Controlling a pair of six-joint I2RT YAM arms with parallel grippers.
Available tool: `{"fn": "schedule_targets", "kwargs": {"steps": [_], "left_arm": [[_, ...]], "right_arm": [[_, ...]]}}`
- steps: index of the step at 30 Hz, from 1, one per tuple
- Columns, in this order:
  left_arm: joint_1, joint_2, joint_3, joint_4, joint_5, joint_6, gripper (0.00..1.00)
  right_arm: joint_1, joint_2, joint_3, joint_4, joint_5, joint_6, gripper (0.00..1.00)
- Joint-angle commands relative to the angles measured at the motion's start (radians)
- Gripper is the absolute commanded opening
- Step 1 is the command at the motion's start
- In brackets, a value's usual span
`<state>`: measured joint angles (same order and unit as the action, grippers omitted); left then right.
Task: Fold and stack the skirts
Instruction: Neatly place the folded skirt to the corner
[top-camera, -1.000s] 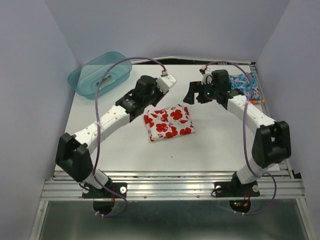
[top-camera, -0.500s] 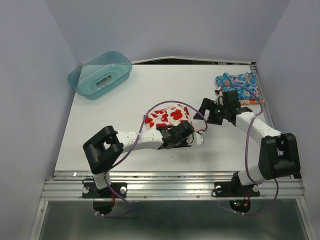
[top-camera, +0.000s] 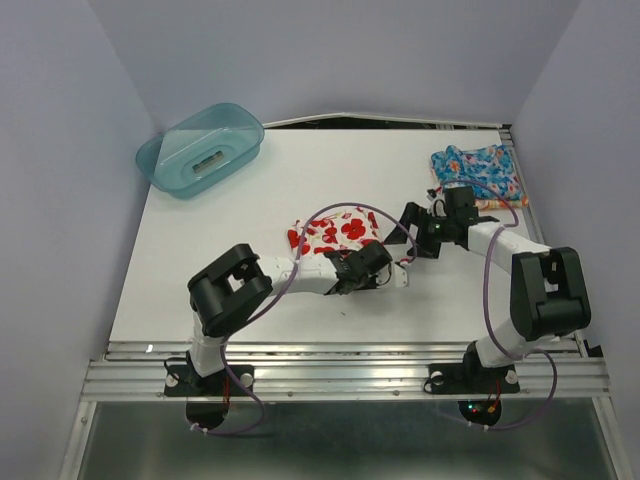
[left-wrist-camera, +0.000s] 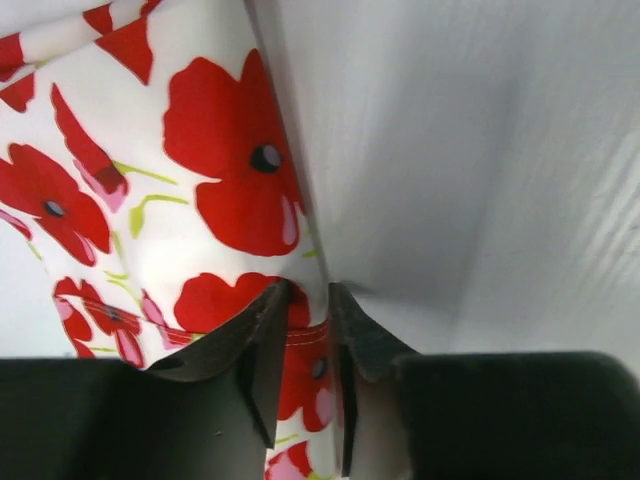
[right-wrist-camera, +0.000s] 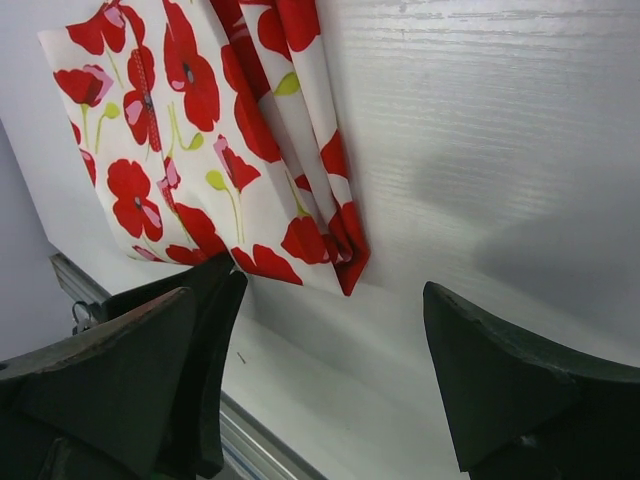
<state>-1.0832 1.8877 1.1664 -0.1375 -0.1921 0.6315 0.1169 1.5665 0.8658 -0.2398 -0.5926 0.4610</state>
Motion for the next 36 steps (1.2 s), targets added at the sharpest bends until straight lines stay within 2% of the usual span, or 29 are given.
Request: {"fn": "schedule_targets", "kwargs": {"steps": [1,2,3,6,8,14,21,30,36], "left_arm": [[0.037,-0.004,0.041,0.021,0.017,0.004,0.27],[0.042,-0.009,0.042,0.019,0.020,0.002,0.23],[0.052,-0.015,0.048,0.009,0.034,0.000,0.15],[0.074,-0.027,0.052,-0.001,0.065,-0.003,0.03],[0.086,-0.041,0.052,-0.008,0.094,-0.009,0.00],[0.131,-0.093,0.059,-0.030,0.232,-0.009,0.00],[0.167,-0.113,0.093,-0.057,0.351,-0.024,0.00],[0.201,-0.072,0.164,-0.079,0.411,-0.050,0.00],[0.210,-0.050,0.179,-0.083,0.445,-0.062,0.00]], "right_arm": [[-0.002,0.027,-0.028,0.066,-0.058,-0.008,1.00],[-0.002,0.033,-0.031,0.069,-0.061,-0.010,1.00],[-0.002,0.044,-0.034,0.077,-0.070,-0.012,1.00],[-0.002,0.058,-0.037,0.086,-0.085,-0.022,1.00],[-0.002,0.070,-0.037,0.089,-0.087,-0.031,1.00],[-0.002,0.113,-0.053,0.137,-0.141,-0.009,1.00],[-0.002,0.187,-0.122,0.359,-0.213,0.114,1.00],[0.009,0.194,-0.206,0.589,-0.171,0.287,1.00],[0.053,0.303,-0.185,0.736,-0.107,0.367,1.00]]}}
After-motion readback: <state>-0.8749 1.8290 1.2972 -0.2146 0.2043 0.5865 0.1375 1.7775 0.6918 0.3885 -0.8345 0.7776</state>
